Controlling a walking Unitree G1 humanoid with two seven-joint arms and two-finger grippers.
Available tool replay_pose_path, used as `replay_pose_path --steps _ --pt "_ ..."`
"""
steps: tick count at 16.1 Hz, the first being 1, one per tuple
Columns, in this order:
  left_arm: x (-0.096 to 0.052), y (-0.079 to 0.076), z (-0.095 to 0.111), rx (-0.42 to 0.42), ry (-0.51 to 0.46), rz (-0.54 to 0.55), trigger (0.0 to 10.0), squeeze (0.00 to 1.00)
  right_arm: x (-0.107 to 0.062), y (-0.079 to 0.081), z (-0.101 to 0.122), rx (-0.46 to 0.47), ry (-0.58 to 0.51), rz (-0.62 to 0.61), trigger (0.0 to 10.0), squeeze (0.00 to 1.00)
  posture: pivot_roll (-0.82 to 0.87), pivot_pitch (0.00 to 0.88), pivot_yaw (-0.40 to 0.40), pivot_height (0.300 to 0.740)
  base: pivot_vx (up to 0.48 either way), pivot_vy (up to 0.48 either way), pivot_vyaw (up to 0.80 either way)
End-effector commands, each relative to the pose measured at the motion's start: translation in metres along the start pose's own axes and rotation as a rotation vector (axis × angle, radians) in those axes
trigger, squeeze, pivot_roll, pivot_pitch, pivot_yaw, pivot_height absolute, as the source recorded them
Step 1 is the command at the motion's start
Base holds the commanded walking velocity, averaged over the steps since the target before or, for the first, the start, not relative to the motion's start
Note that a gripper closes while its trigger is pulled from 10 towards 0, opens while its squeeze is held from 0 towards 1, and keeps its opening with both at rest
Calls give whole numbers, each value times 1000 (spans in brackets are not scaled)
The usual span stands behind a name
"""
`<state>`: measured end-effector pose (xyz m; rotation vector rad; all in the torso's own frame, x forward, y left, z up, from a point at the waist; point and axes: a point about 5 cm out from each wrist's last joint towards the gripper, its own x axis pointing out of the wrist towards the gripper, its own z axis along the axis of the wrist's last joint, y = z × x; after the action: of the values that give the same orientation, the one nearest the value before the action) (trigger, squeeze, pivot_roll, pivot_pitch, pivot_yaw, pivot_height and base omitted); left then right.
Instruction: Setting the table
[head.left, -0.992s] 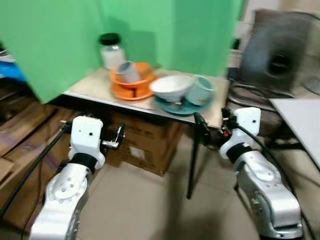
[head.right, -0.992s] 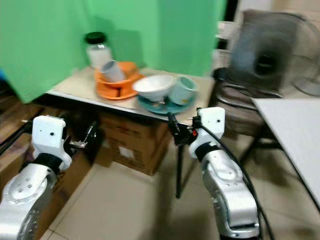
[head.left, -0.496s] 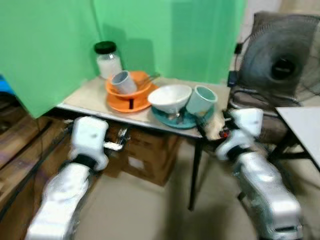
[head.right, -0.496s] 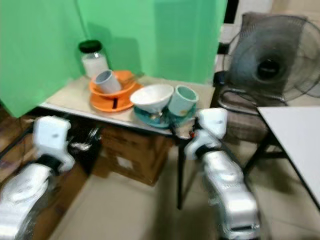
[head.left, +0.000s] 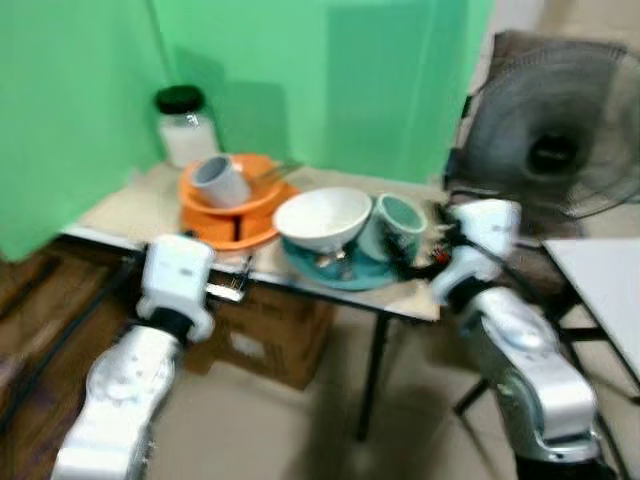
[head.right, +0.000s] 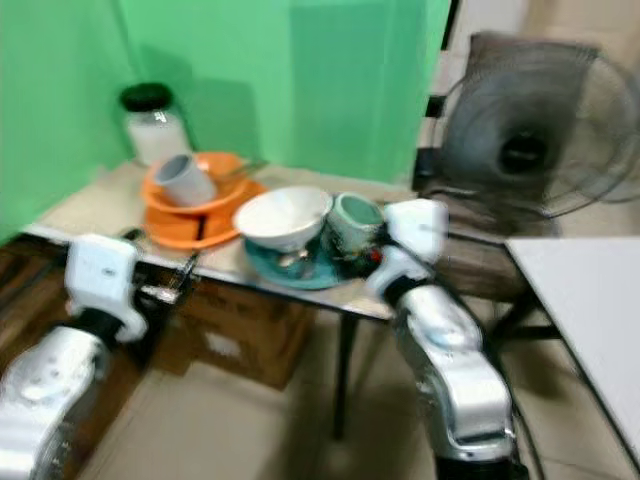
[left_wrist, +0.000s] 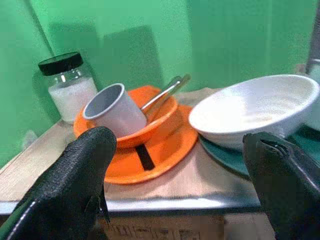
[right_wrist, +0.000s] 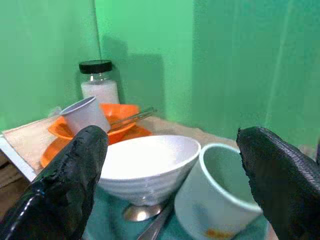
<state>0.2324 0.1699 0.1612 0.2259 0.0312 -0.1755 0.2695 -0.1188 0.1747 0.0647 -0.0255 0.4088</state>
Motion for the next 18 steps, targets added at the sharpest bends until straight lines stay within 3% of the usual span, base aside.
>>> replay_pose_path --steps 1,4,5,6,10,11,15,16,17,18 --pt "0 -5 4 7 -19 -20 10000 0 0 -11 0 -21 11 -11 10000 0 -35 0 2 740 341 0 0" --pt "-2 -4 4 36 -15 -39 10000 0 6 -15 1 -43 21 16 10000 0 -23 0 -1 740 345 0 0" --pt "-2 -4 4 41 -15 -56 10000 0 7 -16 1 -52 26 31 10000 106 -21 0 0 740 330 0 0" --pt "-2 -4 6 50 -15 -109 10000 0 8 -21 3 -48 27 89 10000 1000 -22 0 5 740 262 0 0" --pt "-4 -3 6 83 5 -261 10000 0 11 -38 5 -176 149 265 10000 1000 -33 0 19 740 0 0 0" --pt "-7 -2 8 93 9 -356 10000 0 18 -48 7 -212 205 303 10000 1000 -35 0 22 740 0 0 0" --pt "-9 -2 8 108 42 -514 10000 0 22 -55 9 -264 311 428 10000 1000 -30 0 18 740 0 0 0" --pt "-9 -3 8 113 44 -533 10000 0 23 -56 9 -271 325 443 10000 878 -28 0 16 740 0 0 0" --pt "-9 -4 9 126 50 -583 10000 0 30 -57 7 -291 361 462 10000 0 -28 0 16 740 0 0 0" --pt "-9 -4 9 127 51 -590 10000 0 31 -57 6 -288 368 460 10000 0 -28 0 16 740 0 0 0"
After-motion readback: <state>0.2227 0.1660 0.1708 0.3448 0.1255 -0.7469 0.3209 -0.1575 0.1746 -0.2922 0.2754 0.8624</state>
